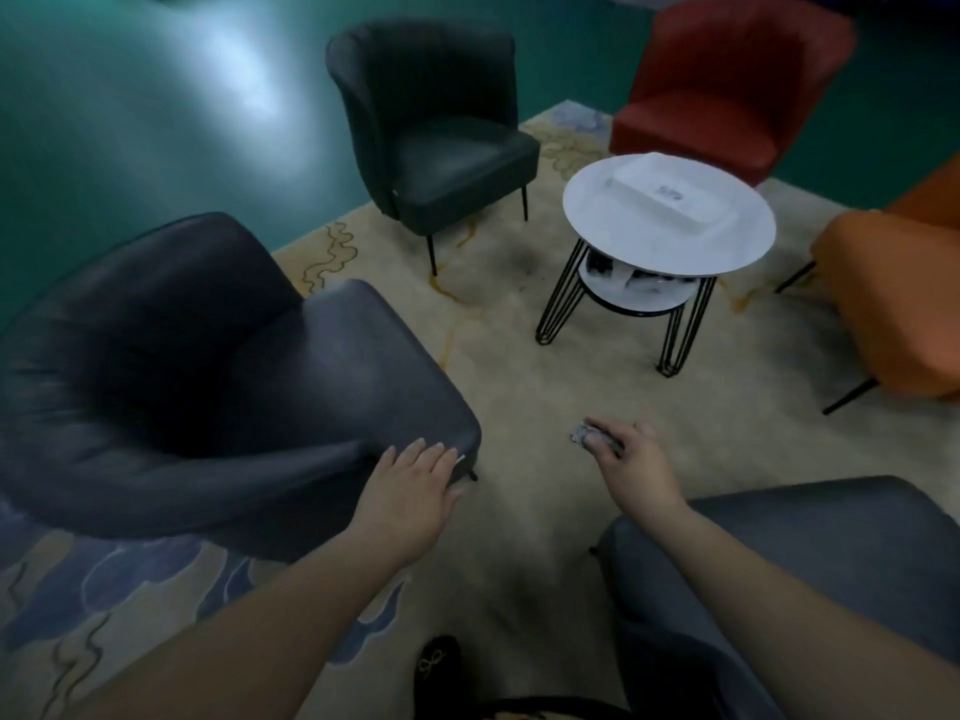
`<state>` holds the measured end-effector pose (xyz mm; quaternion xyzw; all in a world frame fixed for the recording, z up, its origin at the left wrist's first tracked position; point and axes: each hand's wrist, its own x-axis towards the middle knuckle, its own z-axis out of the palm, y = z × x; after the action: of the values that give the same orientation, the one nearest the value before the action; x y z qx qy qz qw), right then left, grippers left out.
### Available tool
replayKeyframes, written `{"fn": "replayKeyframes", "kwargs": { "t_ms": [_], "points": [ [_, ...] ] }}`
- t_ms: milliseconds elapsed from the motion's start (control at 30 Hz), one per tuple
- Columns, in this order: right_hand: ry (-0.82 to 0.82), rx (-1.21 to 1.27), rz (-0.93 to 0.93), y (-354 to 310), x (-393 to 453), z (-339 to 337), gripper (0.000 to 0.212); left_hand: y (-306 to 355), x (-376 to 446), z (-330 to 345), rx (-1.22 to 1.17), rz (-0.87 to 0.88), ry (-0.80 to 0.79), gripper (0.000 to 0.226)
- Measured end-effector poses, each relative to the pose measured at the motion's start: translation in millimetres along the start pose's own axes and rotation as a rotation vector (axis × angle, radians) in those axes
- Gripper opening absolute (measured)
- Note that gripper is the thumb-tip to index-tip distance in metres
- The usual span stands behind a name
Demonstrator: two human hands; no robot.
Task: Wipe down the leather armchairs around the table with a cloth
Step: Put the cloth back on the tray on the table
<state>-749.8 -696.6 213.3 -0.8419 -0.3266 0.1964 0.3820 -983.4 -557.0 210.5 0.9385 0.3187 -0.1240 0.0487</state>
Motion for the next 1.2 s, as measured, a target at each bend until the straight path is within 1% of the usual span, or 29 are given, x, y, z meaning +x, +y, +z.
{"fn": "replayKeyframes", "kwargs": {
  "t_ms": [167, 300, 433, 533, 667, 833, 900, 1033, 1200],
  "points": [
    [0.091, -0.039, 0.053, -14, 32, 5, 0.029, -22, 61, -27, 0.069, 0.150, -0.029, 0.057],
    [0.137, -0.019, 0.071, -13, 64, -7, 0.030, -14, 119, -44, 0.071, 0.202, -0.036, 0.056],
    [0.152, 0.000, 0.096, -4, 121, -28, 0.036, 5, 191, -64, 0.124, 0.243, 0.035, 0.057],
    [0.206, 0.003, 0.101, 5, 172, -47, 0.038, 23, 249, -80, 0.113, 0.242, 0.060, 0.058],
    [0.285, 0.021, 0.144, 20, 227, -74, 0.034, 49, 317, -98, 0.092, 0.266, 0.033, 0.060],
    [0.278, 0.042, 0.187, 36, 276, -101, 0.034, 70, 375, -110, 0.030, 0.254, 0.010, 0.060],
    [0.289, 0.075, 0.229, 41, 293, -108, 0.033, 73, 393, -115, 0.016, 0.273, -0.006, 0.060],
    [0.258, 0.125, 0.299, 53, 330, -114, 0.033, 78, 443, -125, -0.006, 0.289, -0.046, 0.059],
    [0.299, 0.103, 0.348, 61, 394, -122, 0.035, 84, 526, -135, -0.014, 0.321, -0.073, 0.059]
  ]
}}
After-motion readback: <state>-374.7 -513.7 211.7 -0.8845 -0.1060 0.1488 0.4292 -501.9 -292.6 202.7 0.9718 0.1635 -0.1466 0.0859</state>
